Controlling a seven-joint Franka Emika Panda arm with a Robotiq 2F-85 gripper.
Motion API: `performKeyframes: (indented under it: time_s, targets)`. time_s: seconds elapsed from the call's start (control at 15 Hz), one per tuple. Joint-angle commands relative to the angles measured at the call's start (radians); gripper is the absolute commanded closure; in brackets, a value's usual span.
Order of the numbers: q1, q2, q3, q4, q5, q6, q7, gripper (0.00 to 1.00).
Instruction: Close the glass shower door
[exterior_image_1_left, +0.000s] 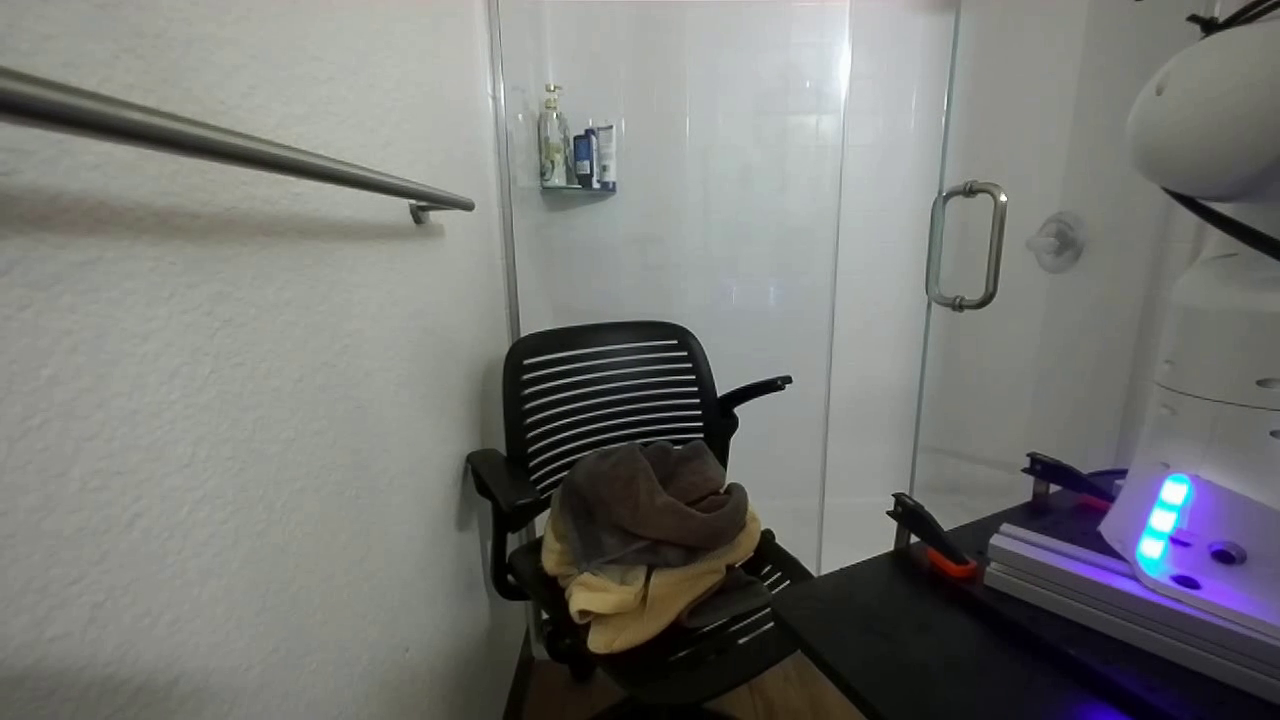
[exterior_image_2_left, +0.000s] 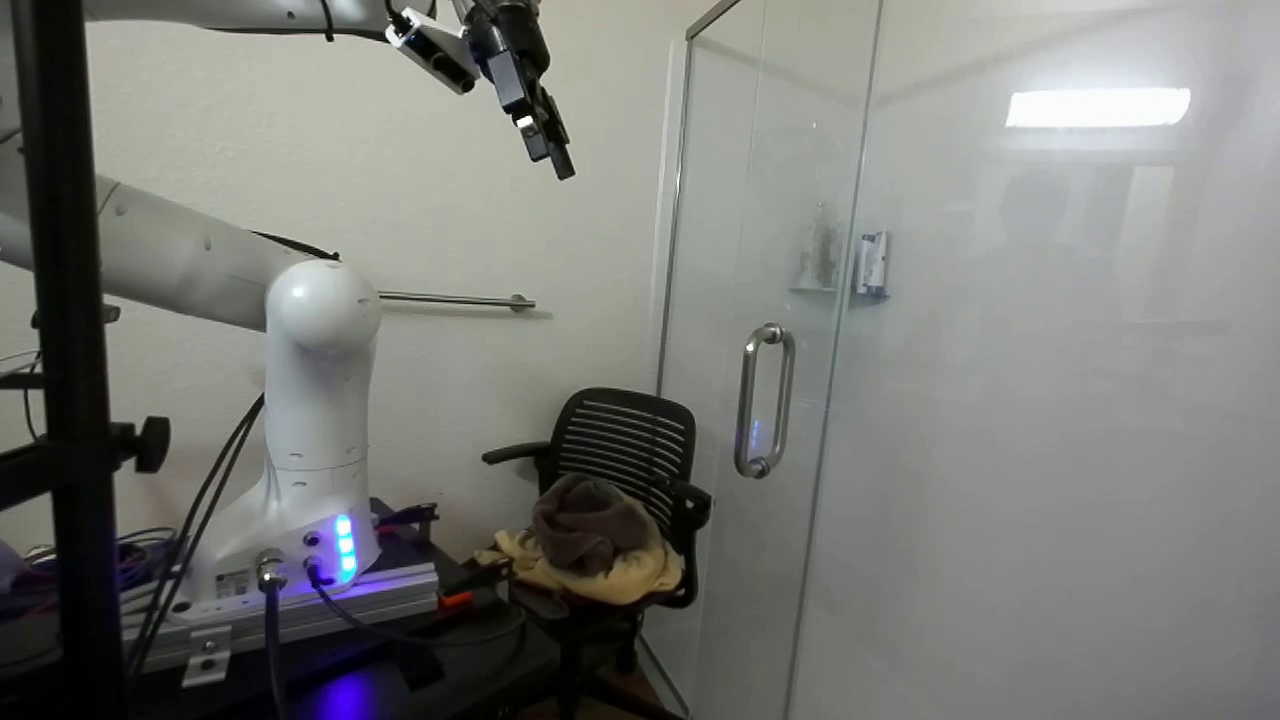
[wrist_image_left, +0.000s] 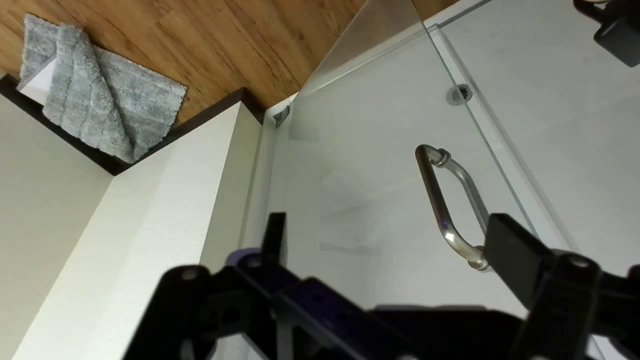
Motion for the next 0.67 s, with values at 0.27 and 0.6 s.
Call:
performKeyframes:
  time_s: [0.27,0.6]
  targets:
    - [0.003,0.118,-0.092,0.059,0.252,0.075,-0.229,0.00]
    - [0.039,0.210,-0.053,0.065,0.373,0.176,-0.423,0.00]
